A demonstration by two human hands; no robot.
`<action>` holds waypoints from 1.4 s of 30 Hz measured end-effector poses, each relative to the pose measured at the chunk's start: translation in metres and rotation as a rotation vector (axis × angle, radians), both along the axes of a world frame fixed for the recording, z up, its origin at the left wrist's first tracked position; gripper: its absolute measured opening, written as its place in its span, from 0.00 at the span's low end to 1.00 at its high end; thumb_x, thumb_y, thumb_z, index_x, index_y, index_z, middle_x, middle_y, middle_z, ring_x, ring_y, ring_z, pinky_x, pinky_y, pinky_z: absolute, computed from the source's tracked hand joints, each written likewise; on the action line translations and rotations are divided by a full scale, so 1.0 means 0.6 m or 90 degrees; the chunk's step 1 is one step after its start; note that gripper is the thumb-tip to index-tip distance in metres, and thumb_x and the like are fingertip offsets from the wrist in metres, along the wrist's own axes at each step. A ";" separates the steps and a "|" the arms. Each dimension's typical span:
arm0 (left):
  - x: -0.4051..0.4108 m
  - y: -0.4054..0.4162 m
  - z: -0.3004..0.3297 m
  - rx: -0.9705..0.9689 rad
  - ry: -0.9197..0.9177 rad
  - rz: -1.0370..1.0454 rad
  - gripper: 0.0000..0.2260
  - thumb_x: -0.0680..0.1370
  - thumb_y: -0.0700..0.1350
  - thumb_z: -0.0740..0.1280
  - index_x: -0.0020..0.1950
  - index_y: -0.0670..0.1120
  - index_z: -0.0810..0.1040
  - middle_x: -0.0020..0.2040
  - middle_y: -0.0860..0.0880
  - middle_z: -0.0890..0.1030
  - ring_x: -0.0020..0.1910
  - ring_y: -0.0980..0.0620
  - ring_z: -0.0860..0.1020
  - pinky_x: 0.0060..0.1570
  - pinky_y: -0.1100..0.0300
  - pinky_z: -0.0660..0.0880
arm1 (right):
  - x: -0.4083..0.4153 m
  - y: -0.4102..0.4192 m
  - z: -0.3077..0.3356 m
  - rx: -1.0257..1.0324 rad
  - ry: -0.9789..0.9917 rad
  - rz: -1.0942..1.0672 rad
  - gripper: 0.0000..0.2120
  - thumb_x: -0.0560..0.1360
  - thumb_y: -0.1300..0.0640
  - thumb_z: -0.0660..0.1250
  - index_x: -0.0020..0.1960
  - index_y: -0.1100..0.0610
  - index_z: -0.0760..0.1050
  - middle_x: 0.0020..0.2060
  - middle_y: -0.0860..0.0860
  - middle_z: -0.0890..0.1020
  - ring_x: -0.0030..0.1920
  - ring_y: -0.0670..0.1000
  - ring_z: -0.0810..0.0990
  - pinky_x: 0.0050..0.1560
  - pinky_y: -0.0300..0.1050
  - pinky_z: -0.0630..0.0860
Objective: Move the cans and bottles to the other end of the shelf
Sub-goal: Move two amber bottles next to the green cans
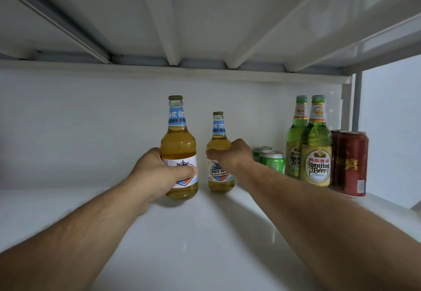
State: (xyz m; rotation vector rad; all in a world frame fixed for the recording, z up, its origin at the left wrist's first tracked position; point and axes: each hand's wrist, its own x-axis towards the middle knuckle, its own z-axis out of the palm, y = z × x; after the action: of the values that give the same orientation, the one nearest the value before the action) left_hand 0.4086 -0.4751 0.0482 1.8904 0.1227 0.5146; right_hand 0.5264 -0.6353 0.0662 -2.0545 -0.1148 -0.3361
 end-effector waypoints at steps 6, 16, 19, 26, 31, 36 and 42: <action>0.000 -0.004 -0.005 0.003 -0.002 -0.022 0.24 0.66 0.50 0.83 0.60 0.51 0.83 0.52 0.49 0.88 0.50 0.46 0.87 0.58 0.44 0.82 | 0.015 -0.010 -0.009 0.039 0.012 0.008 0.31 0.68 0.44 0.77 0.64 0.56 0.70 0.53 0.54 0.82 0.52 0.57 0.83 0.50 0.50 0.81; 0.003 -0.004 -0.012 0.005 -0.003 -0.020 0.24 0.65 0.50 0.84 0.59 0.51 0.83 0.51 0.49 0.88 0.49 0.46 0.87 0.57 0.43 0.83 | 0.015 -0.019 -0.011 0.039 0.022 0.033 0.31 0.69 0.44 0.75 0.65 0.56 0.70 0.55 0.56 0.82 0.52 0.58 0.83 0.54 0.52 0.82; 0.002 -0.002 -0.013 0.002 -0.007 -0.020 0.23 0.66 0.49 0.84 0.59 0.51 0.84 0.50 0.49 0.88 0.48 0.46 0.87 0.57 0.43 0.83 | 0.014 -0.019 -0.011 0.039 0.020 0.031 0.30 0.69 0.45 0.74 0.64 0.56 0.70 0.54 0.56 0.82 0.51 0.58 0.84 0.54 0.54 0.82; -0.001 -0.003 -0.015 -0.002 -0.005 -0.019 0.23 0.66 0.48 0.84 0.59 0.51 0.83 0.51 0.49 0.88 0.49 0.46 0.87 0.57 0.43 0.83 | 0.010 -0.026 -0.007 0.025 0.038 0.036 0.29 0.71 0.45 0.74 0.66 0.58 0.70 0.54 0.56 0.82 0.51 0.57 0.83 0.48 0.49 0.81; -0.001 -0.006 -0.019 0.008 0.004 -0.019 0.22 0.66 0.48 0.84 0.58 0.51 0.84 0.50 0.49 0.88 0.49 0.46 0.87 0.57 0.43 0.83 | -0.011 -0.034 -0.007 -0.032 0.040 0.048 0.24 0.74 0.45 0.73 0.61 0.58 0.70 0.57 0.56 0.81 0.55 0.56 0.82 0.48 0.48 0.79; -0.005 -0.015 -0.020 0.016 0.003 -0.019 0.21 0.67 0.47 0.84 0.58 0.50 0.83 0.50 0.49 0.88 0.48 0.46 0.87 0.56 0.45 0.83 | -0.067 -0.066 0.010 -0.095 0.024 0.112 0.19 0.76 0.55 0.72 0.63 0.62 0.77 0.60 0.59 0.82 0.60 0.59 0.81 0.54 0.46 0.79; -0.013 -0.030 -0.015 0.026 0.012 -0.016 0.22 0.66 0.45 0.84 0.58 0.51 0.83 0.51 0.49 0.88 0.49 0.46 0.87 0.57 0.45 0.83 | -0.145 -0.145 -0.006 -0.230 -0.097 0.167 0.13 0.77 0.52 0.72 0.40 0.50 0.68 0.34 0.44 0.73 0.34 0.43 0.72 0.28 0.32 0.65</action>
State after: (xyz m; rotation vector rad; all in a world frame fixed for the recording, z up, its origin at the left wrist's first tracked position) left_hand 0.4009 -0.4933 0.0390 1.9353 0.1011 0.4851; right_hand 0.4394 -0.7221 0.0624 -2.3317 -0.5679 -0.3254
